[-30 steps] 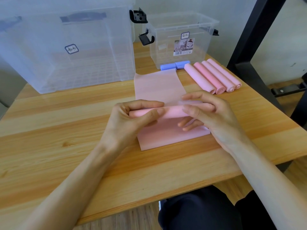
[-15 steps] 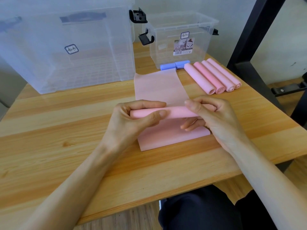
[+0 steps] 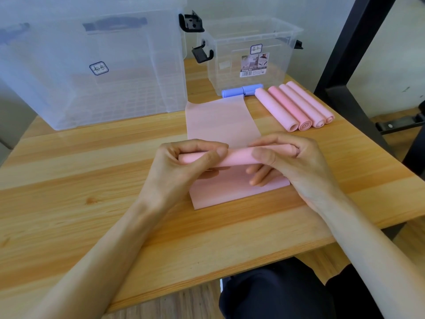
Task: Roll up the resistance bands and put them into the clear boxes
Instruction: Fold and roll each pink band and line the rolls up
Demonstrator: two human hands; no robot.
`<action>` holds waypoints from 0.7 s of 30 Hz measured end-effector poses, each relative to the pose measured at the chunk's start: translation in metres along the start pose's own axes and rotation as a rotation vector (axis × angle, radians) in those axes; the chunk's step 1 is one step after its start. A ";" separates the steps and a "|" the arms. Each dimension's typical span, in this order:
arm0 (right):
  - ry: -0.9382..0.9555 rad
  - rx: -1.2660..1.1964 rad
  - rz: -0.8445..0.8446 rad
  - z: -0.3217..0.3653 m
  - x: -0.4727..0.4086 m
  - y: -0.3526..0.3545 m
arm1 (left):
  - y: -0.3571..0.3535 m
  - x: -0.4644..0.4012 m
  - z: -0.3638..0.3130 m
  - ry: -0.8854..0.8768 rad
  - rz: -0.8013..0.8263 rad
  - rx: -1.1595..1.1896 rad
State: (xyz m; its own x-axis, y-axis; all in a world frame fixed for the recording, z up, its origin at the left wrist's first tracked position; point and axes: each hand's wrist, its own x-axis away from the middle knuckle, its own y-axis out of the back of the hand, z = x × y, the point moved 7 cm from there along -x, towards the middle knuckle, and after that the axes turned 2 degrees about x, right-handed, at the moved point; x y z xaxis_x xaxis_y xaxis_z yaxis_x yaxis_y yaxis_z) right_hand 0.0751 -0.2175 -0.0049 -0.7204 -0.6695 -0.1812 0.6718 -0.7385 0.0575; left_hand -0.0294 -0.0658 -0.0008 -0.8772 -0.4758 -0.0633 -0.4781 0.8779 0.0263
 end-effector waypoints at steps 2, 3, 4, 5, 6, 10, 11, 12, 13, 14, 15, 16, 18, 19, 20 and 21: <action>0.022 0.007 0.037 0.002 0.000 -0.003 | 0.002 0.000 0.000 0.015 -0.012 0.032; 0.035 0.013 0.041 0.002 0.000 -0.003 | 0.002 0.000 0.000 0.022 -0.012 0.045; 0.044 0.016 0.034 0.003 0.000 -0.003 | 0.001 0.000 0.000 0.026 -0.007 0.051; 0.045 0.020 0.021 0.003 0.001 -0.001 | 0.001 0.000 0.000 0.024 -0.001 0.051; 0.039 0.024 0.006 0.003 0.001 0.000 | 0.000 0.000 0.000 0.015 0.003 0.046; -0.027 0.065 -0.023 0.000 0.002 0.002 | 0.001 0.002 -0.004 -0.043 0.006 0.039; -0.037 0.069 -0.024 0.000 0.002 0.002 | 0.001 0.002 -0.005 -0.064 0.008 0.021; -0.043 0.059 -0.024 0.000 0.002 0.002 | 0.001 0.002 -0.006 -0.089 0.011 -0.004; -0.048 0.043 -0.023 0.000 0.002 0.002 | 0.000 0.003 -0.008 -0.116 0.016 -0.028; -0.052 0.026 -0.021 -0.001 0.002 0.001 | -0.001 0.004 -0.009 -0.143 0.021 -0.048; -0.057 0.014 -0.020 -0.001 0.002 0.001 | -0.001 0.004 -0.011 -0.165 0.027 -0.066; -0.064 0.008 -0.020 -0.002 0.002 0.001 | -0.002 0.004 -0.011 -0.179 0.032 -0.079; -0.069 0.000 -0.023 -0.003 0.002 0.001 | -0.002 0.005 -0.012 -0.183 0.030 -0.091; -0.062 -0.001 -0.023 -0.002 0.002 0.002 | -0.002 0.005 -0.012 -0.172 0.023 -0.083; -0.048 -0.002 -0.019 -0.001 0.001 0.001 | -0.001 0.004 -0.011 -0.153 0.013 -0.068; -0.031 -0.005 -0.012 0.001 0.001 0.001 | 0.000 0.003 -0.010 -0.133 0.004 -0.051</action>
State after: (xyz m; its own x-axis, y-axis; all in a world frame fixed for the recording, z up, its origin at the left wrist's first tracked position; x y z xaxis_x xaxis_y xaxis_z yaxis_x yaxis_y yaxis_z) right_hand 0.0749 -0.2191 -0.0044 -0.7334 -0.6627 -0.1514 0.6637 -0.7462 0.0510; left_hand -0.0327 -0.0682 0.0085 -0.8671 -0.4584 -0.1948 -0.4795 0.8742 0.0771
